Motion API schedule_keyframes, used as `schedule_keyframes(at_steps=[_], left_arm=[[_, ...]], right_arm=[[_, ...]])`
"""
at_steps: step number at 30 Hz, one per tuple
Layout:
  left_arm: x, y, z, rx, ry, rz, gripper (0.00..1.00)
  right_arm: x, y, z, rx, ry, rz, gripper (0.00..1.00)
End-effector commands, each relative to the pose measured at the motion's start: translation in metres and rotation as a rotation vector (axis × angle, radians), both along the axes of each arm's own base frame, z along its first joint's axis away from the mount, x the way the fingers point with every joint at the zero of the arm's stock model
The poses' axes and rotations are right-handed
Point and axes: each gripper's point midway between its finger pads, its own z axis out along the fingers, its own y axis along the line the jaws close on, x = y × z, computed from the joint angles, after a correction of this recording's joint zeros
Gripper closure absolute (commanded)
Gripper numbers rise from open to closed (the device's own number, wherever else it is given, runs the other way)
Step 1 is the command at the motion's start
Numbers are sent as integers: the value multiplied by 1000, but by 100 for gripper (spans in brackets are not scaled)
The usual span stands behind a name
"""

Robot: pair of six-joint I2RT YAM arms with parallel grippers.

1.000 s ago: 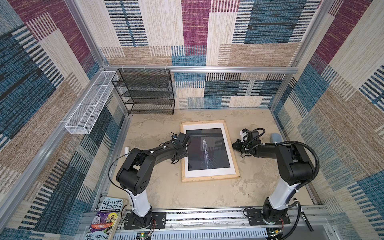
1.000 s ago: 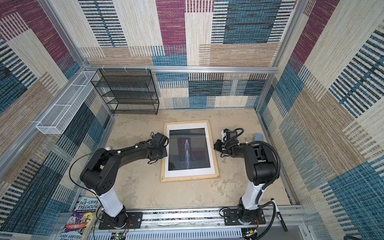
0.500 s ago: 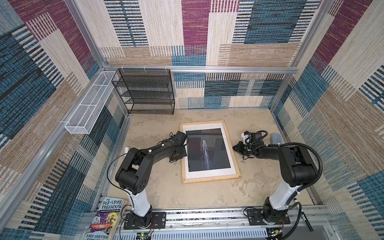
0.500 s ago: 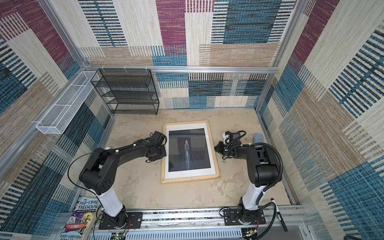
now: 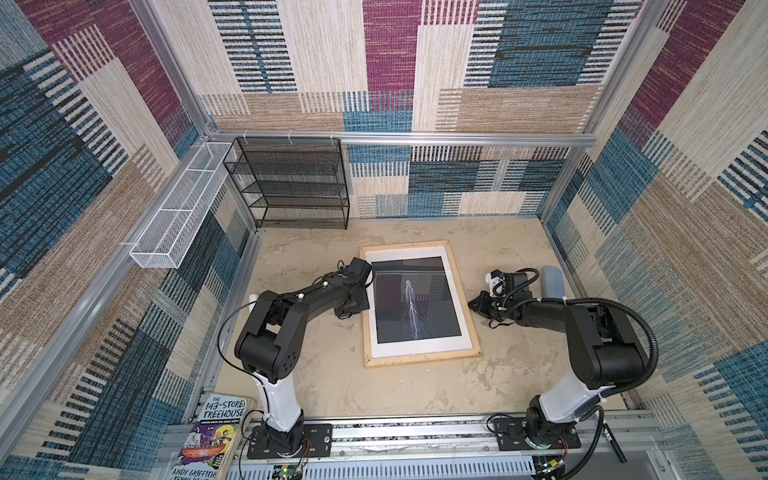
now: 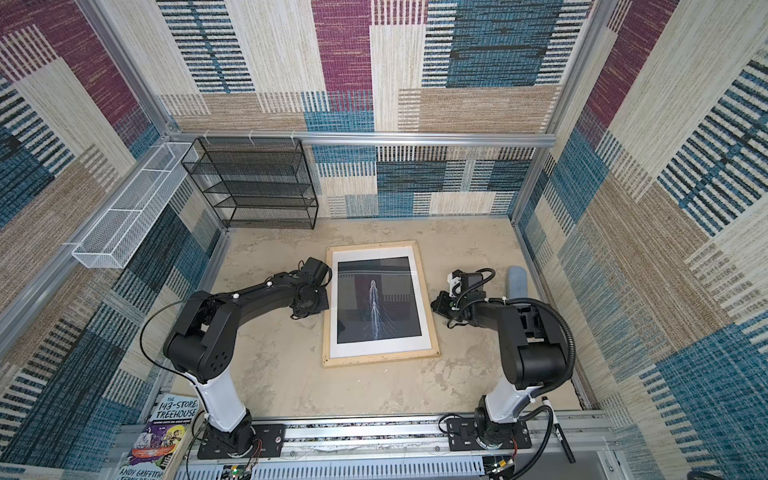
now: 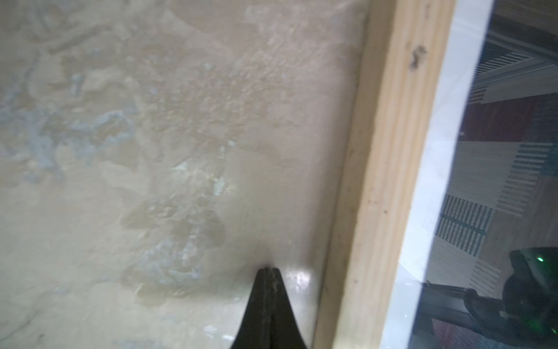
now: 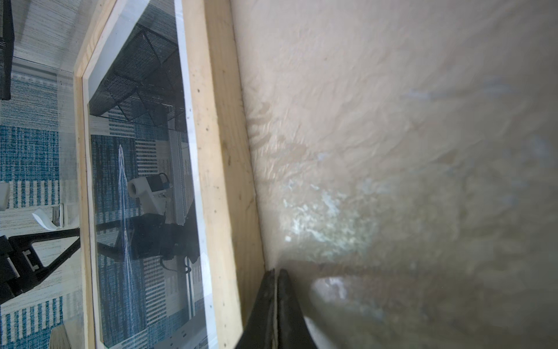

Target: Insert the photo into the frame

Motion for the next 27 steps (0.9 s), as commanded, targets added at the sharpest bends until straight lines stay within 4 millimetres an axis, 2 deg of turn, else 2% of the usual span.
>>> schedule_keyframes(at_steps=[1,16,27], left_arm=[[0,16,9,75,-6,-7,100],[7,31,29,102,-41,4,100],[7,40,42,121,-63,10,100]], right_arm=[[-10,0,-4,-6,25,9,90],[-16,19,-3,47,25,73,90],[-19,23,-3,68,42,62,91]])
